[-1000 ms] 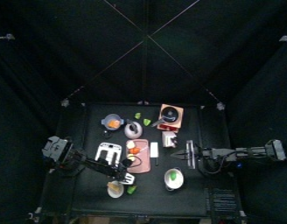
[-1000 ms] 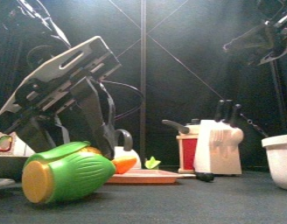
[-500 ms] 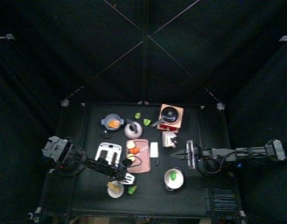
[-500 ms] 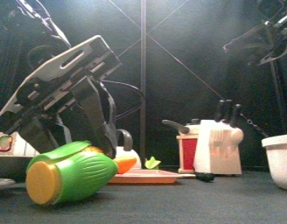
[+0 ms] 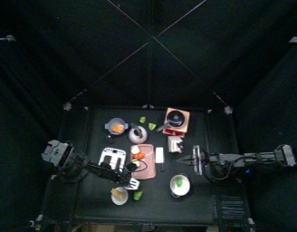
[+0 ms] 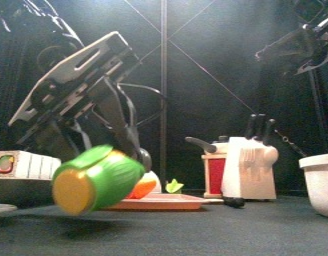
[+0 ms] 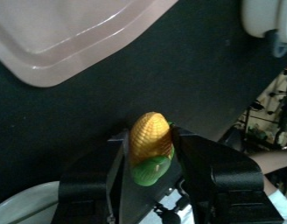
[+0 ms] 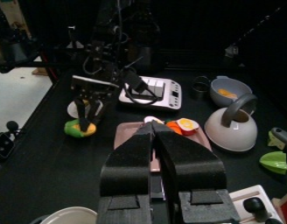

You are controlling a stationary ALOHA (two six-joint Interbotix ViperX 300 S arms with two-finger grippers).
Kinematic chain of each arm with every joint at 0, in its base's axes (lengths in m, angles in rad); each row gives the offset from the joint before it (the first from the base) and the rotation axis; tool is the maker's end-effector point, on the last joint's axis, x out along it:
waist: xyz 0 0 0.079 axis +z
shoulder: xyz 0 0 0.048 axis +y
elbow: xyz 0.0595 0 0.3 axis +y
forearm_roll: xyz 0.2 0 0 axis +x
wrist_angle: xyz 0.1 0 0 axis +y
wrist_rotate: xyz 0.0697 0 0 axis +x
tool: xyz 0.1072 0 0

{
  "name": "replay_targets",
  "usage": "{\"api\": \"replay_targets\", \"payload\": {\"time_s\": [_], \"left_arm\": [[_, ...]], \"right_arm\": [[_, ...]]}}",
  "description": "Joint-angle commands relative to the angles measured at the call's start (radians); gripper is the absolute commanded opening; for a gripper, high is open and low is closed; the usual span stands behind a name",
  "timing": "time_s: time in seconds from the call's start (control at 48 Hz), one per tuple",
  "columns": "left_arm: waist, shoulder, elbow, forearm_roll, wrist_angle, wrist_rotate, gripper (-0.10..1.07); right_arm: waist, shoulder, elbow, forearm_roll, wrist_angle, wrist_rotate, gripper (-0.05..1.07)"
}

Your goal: Grab corn

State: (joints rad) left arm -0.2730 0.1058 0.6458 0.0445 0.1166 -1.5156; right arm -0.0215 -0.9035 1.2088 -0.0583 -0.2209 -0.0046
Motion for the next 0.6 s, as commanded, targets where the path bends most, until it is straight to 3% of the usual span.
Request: {"api": "replay_targets", "payload": {"time_s": [0.0, 0.271, 0.583], "left_arm": [[0.031, -0.064, -0.011, 0.075, -0.008, 0.002, 0.59], [0.091, -0.101, 0.003, 0.344, -0.021, -0.002, 0.59], [0.144, -0.106, 0.011, 0.486, -0.080, -0.005, 0.59]], "right_arm": [[-0.012, 0.006, -0.012, 0.000, -0.003, -0.002, 0.03], [-0.032, 0.006, -0.018, 0.032, -0.003, 0.020, 0.03], [-0.021, 0.014, -0.018, 0.109, -0.008, 0.026, 0.03]]}}
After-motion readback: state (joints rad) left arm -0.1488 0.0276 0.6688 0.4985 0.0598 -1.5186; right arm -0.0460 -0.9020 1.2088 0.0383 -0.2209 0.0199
